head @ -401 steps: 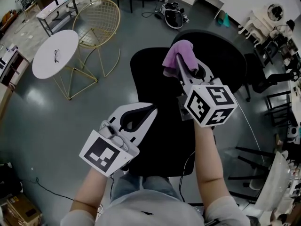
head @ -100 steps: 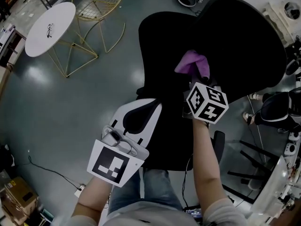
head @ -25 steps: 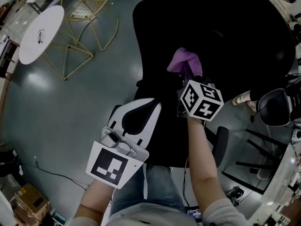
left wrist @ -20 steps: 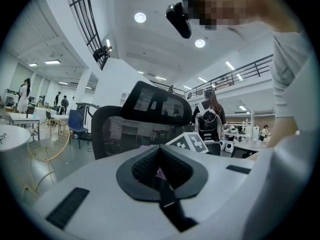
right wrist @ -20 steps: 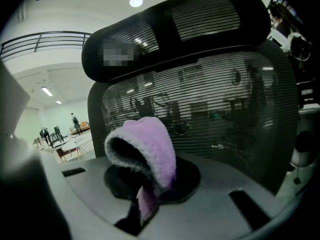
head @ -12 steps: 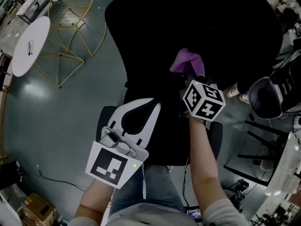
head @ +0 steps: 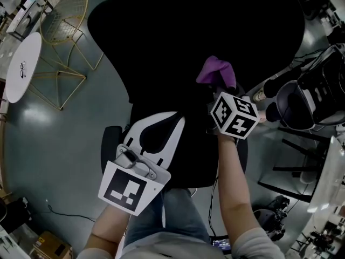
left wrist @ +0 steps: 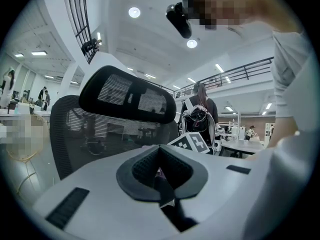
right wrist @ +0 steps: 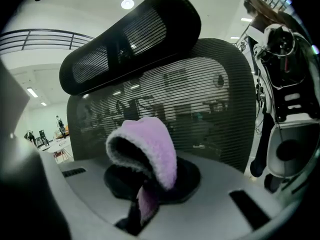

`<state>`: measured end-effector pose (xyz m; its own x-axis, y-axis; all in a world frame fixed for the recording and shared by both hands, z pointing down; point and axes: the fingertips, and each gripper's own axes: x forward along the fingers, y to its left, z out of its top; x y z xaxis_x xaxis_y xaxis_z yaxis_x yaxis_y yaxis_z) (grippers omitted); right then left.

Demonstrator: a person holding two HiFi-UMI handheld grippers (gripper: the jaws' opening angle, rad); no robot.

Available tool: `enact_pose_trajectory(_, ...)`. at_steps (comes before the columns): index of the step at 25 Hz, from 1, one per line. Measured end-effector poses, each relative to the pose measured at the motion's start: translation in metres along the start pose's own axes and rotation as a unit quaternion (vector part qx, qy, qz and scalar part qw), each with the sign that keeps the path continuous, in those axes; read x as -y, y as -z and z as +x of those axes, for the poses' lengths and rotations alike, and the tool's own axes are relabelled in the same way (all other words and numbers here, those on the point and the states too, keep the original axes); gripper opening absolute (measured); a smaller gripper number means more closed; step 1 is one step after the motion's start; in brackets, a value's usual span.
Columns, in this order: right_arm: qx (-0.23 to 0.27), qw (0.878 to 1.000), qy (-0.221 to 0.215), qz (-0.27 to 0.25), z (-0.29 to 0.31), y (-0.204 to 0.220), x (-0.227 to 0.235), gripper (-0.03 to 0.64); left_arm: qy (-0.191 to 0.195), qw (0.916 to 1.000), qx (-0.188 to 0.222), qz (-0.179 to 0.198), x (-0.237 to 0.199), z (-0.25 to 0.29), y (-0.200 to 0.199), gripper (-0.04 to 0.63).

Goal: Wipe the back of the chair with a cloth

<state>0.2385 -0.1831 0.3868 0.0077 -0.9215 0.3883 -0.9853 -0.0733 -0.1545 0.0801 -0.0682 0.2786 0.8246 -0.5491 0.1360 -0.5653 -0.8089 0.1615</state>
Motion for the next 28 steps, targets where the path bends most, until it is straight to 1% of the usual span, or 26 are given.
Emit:
enact_pose_trajectory(15, -0.001, 0.997, 0.069, 0.016, -0.026, 0.0, 0.079, 0.046, 0.061, 0.9981, -0.002, 0.003, 0.03, 0.042, -0.003, 0.012)
enact_pose_trajectory(23, -0.003, 0.995, 0.097, 0.022, -0.031, -0.004, 0.103, 0.046, 0.081, 0.9967, -0.004, 0.003, 0.032, 0.055, -0.009, 0.012)
enact_pose_trajectory(28, -0.004, 0.994, 0.109, 0.021, -0.038, 0.005, 0.118, 0.046, 0.086, 0.9963, -0.003, 0.002, 0.036, 0.057, 0.0, 0.012)
